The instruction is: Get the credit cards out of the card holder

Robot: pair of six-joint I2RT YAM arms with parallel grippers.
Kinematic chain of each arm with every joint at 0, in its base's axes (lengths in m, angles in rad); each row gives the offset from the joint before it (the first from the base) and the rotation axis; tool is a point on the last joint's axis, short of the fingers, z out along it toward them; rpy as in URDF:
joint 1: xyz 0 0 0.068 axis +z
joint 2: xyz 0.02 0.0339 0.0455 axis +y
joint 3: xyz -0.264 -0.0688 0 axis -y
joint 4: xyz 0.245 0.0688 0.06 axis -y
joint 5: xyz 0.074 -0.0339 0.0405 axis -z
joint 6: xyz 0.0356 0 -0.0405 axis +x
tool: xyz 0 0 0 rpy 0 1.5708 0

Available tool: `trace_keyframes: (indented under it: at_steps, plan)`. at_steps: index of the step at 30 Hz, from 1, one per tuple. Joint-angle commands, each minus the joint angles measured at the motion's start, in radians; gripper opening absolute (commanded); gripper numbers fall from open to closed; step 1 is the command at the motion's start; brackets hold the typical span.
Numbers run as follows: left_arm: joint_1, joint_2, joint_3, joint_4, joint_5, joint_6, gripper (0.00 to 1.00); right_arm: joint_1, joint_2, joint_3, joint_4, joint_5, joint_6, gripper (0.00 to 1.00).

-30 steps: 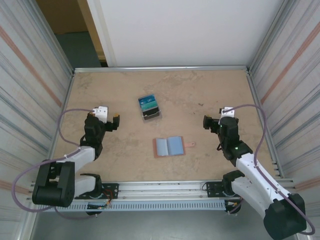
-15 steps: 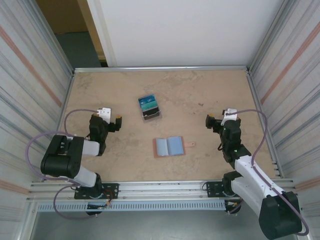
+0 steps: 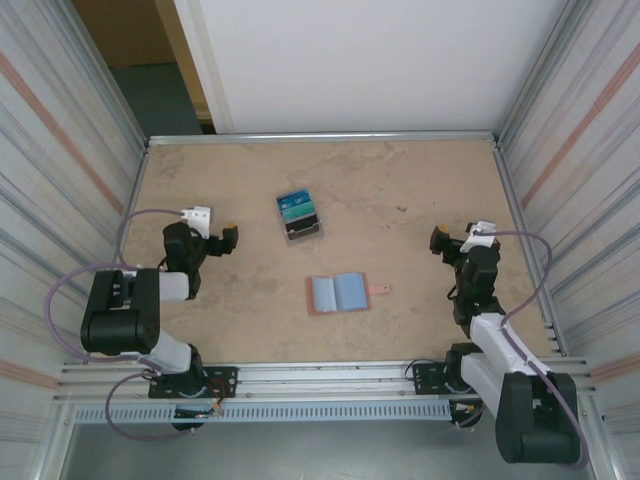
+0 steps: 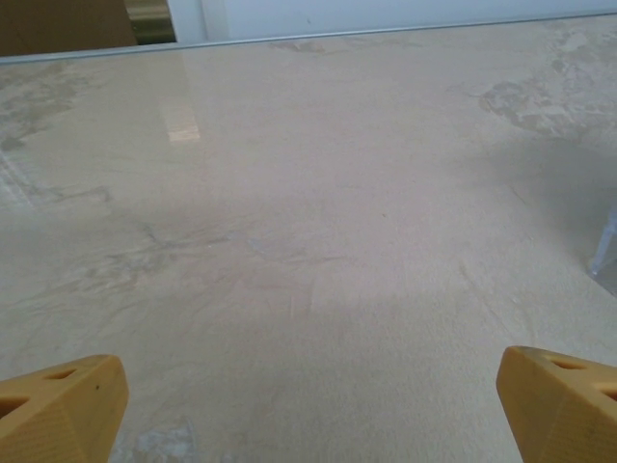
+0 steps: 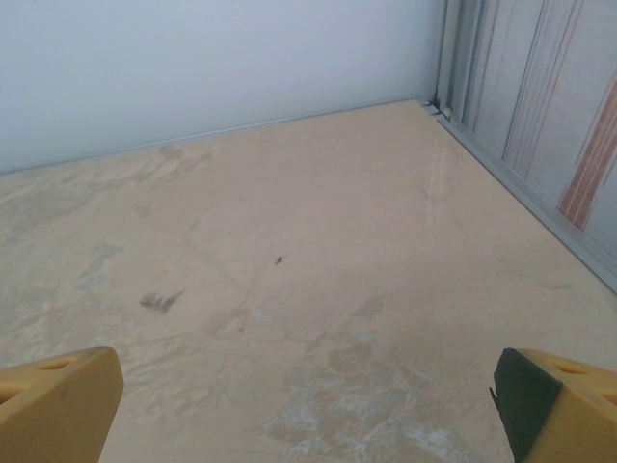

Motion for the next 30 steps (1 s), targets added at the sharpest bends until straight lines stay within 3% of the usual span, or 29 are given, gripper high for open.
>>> trace_keyframes:
  at_steps: [1,14,22,25,27,30]
  plan:
    - [-0.010,0.000,0.017,-0.012,0.001,-0.008,0.99,-0.015,0.067,-0.006,0.123,-0.067,0.032,0.99]
    - [-0.009,0.000,0.016,-0.012,-0.001,-0.006,0.99,-0.073,0.417,0.063,0.312,-0.124,0.006,0.99]
    - [-0.009,0.001,0.017,-0.013,-0.001,-0.007,0.99,-0.125,0.541,0.108,0.346,-0.284,-0.001,0.99]
    - [-0.009,0.001,0.017,-0.013,-0.001,-0.007,0.99,-0.129,0.650,0.128,0.440,-0.374,-0.027,0.98]
    - [-0.010,0.001,0.017,-0.013,-0.001,-0.006,0.99,-0.124,0.615,0.165,0.311,-0.409,-0.058,0.98]
    - [-0.009,0.000,0.017,-0.013,-0.001,-0.007,0.99,-0.121,0.628,0.175,0.310,-0.467,-0.085,0.98]
